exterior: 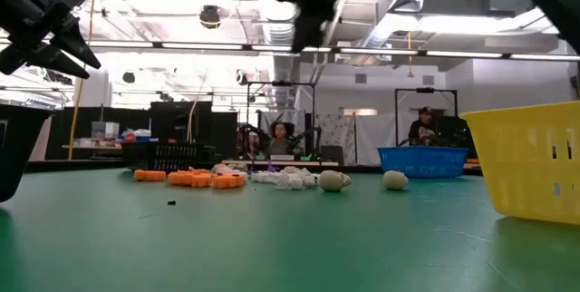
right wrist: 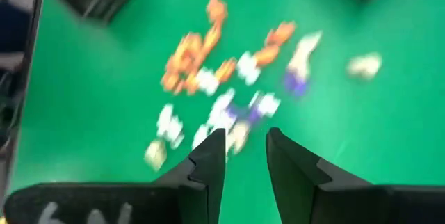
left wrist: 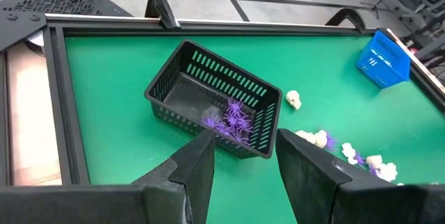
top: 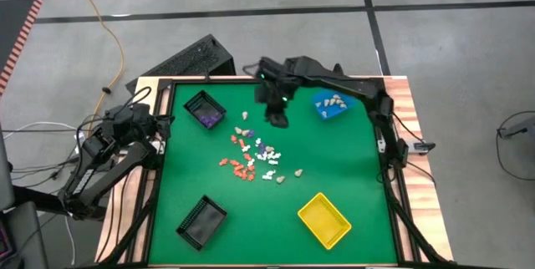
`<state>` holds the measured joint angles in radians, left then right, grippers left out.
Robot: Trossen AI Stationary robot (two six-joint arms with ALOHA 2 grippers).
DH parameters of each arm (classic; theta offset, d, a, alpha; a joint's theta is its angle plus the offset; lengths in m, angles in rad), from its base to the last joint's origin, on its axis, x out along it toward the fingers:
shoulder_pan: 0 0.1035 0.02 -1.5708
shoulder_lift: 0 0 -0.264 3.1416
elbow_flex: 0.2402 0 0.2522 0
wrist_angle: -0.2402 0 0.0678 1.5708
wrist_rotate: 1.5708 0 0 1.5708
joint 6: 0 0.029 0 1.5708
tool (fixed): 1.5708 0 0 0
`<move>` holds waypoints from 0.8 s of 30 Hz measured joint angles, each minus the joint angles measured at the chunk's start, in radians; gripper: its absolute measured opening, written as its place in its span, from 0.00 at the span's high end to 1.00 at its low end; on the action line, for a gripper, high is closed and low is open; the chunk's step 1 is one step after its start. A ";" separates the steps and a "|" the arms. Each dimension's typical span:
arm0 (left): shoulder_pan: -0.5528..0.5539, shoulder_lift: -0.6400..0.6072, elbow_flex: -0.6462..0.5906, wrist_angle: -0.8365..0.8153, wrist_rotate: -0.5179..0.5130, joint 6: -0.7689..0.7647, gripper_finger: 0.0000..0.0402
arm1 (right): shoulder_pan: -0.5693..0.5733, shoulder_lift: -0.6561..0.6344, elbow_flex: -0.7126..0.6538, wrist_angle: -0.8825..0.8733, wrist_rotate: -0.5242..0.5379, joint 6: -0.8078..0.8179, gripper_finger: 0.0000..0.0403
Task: Sort Halloween decoration
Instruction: Put the skull toy into the blue basket
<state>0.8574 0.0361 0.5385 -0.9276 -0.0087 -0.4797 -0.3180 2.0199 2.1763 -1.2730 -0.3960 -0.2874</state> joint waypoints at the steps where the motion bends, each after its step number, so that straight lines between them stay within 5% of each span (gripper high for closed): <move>1: 0.000 0.000 0.000 0.000 -0.001 0.000 0.64 | 0.016 -0.020 -0.015 -0.035 0.024 0.007 0.68; 8: 0.000 0.000 0.000 0.000 -0.004 0.000 0.64 | 0.151 -0.208 -0.330 -0.023 0.112 0.100 0.69; 16: 0.000 0.000 0.000 0.000 -0.004 0.000 0.64 | 0.294 -0.557 -0.868 0.413 0.264 0.364 0.69; 24: 0.000 0.000 0.000 0.000 -0.004 0.000 0.64 | 0.422 -0.590 -1.154 0.688 0.303 0.429 0.68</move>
<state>0.8570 0.0364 0.5385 -0.9276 -0.0124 -0.4793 0.1042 1.4295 1.0225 -0.5848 -0.0925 0.1414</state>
